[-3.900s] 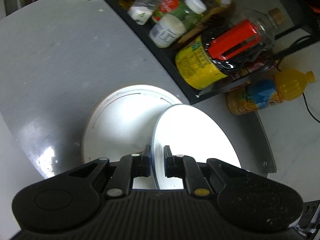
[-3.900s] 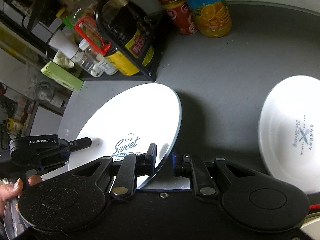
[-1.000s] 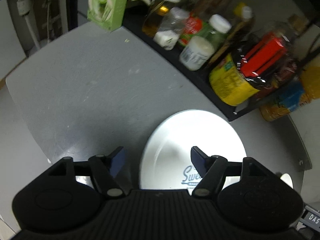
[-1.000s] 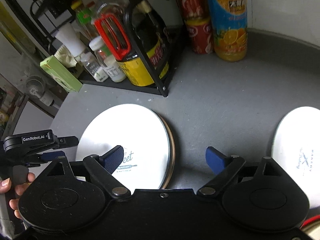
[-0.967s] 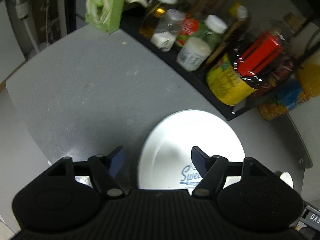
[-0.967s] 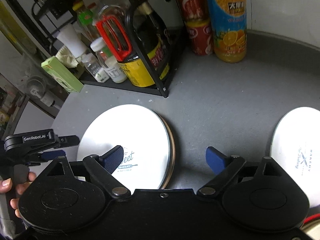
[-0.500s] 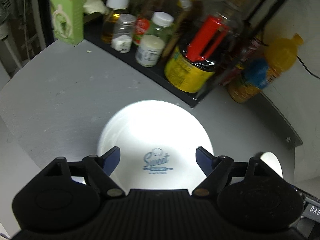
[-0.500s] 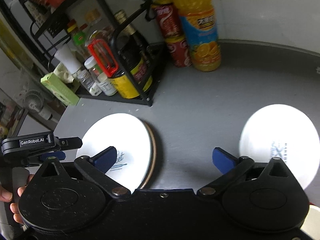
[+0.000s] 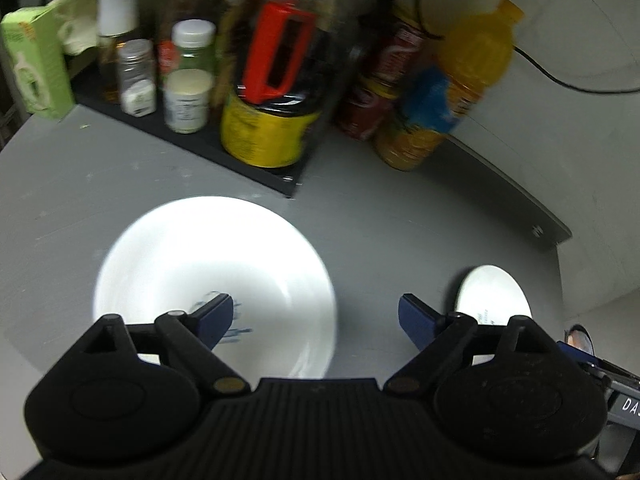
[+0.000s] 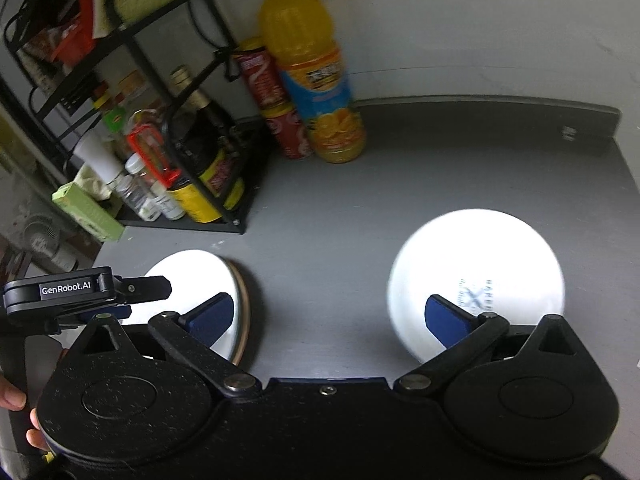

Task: Organize plates and bowls
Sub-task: 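Move the right gripper to the rim of the white 'BAKERY' plate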

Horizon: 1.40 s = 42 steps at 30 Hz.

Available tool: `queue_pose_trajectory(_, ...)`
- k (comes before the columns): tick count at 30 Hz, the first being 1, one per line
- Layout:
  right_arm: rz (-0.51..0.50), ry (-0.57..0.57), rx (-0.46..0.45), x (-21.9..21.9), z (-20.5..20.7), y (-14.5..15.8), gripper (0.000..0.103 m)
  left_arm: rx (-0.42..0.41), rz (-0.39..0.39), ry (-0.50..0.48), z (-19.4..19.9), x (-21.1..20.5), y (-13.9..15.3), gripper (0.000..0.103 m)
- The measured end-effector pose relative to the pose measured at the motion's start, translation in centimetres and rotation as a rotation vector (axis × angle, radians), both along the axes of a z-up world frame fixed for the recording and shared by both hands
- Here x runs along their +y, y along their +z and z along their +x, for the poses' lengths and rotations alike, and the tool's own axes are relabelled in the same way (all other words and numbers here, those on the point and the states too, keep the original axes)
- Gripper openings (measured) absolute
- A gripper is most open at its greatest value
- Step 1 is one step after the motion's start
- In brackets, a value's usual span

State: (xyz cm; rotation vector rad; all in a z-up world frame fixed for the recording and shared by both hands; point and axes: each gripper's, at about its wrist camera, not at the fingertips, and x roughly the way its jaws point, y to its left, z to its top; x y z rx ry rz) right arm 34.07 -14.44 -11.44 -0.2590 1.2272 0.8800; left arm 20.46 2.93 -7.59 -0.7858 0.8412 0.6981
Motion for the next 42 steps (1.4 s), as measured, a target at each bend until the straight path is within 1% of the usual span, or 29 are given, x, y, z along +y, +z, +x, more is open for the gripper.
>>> queue_pose_trajectory(2,-0.004,-0.01,0.012,-0.6,0.4,0.0,0.103,0.001,0.002,-0.022,0.9,-0.3,0.0,0.089)
queue_pose_trajectory(6,-0.023,-0.044,0.001,-1.7,1.0,0.1,0.103,0.005,0.001,-0.074,2.8,-1.0,0.1,0.089)
queue_pose_trajectory(14,-0.027,-0.104,-0.004,-3.7,2.3,0.2,0.103,0.01,-0.034,-0.144,6.0,-1.9,-0.4,0.089)
queue_pose_trajectory(18,-0.061,-0.109,-0.028,-4.2,2.7,0.1,0.103,0.0,-0.041,-0.184,7.6,-2.3,-0.9,0.089)
queue_pose_trajectory(23,-0.082,-0.154,-0.017,-5.0,3.5,-0.6,0.102,0.002,-0.064,-0.222,9.5,-2.6,-1.8,0.088)
queue_pose_trajectory(26,-0.088,-0.193,-0.003,-5.7,4.2,-1.1,0.1,0.003,-0.081,-0.241,10.5,-2.7,-2.6,0.086)
queue_pose_trajectory(29,-0.092,-0.248,0.038,-6.6,5.4,-2.0,0.087,0.004,-0.105,-0.258,11.4,-2.8,-3.4,0.086)
queue_pose_trajectory(30,-0.096,-0.271,0.058,-7.0,5.8,-2.4,0.08,0.002,-0.113,-0.268,11.8,-2.9,-3.8,0.085)
queue_pose_trajectory(32,-0.106,-0.309,0.085,-7.5,6.6,-3.1,0.077,-0.001,-0.125,-0.289,12.4,-3.1,-4.3,0.084)
queue_pose_trajectory(33,-0.113,-0.325,0.092,-7.7,6.9,-3.5,0.074,-0.001,-0.134,-0.295,12.7,-3.1,-4.6,0.082)
queue_pose_trajectory(34,-0.121,-0.339,0.097,-8.0,7.2,-3.8,0.07,0.0,-0.148,-0.3,13.0,-3.1,-5.0,0.079)
queue_pose_trajectory(37,-0.143,-0.376,0.117,-8.6,8.1,-4.7,0.064,0.003,-0.194,-0.309,13.9,-3.0,-6.0,0.07)
queue_pose_trajectory(41,-0.156,-0.432,0.162,-9.6,9.3,-5.8,0.055,0.003,-0.238,-0.322,15.2,-3.2,-7.4,0.064)
queue_pose_trajectory(42,-0.166,-0.445,0.17,-9.8,9.7,-6.1,0.051,0.005,-0.251,-0.324,15.6,-3.2,-7.8,0.061)
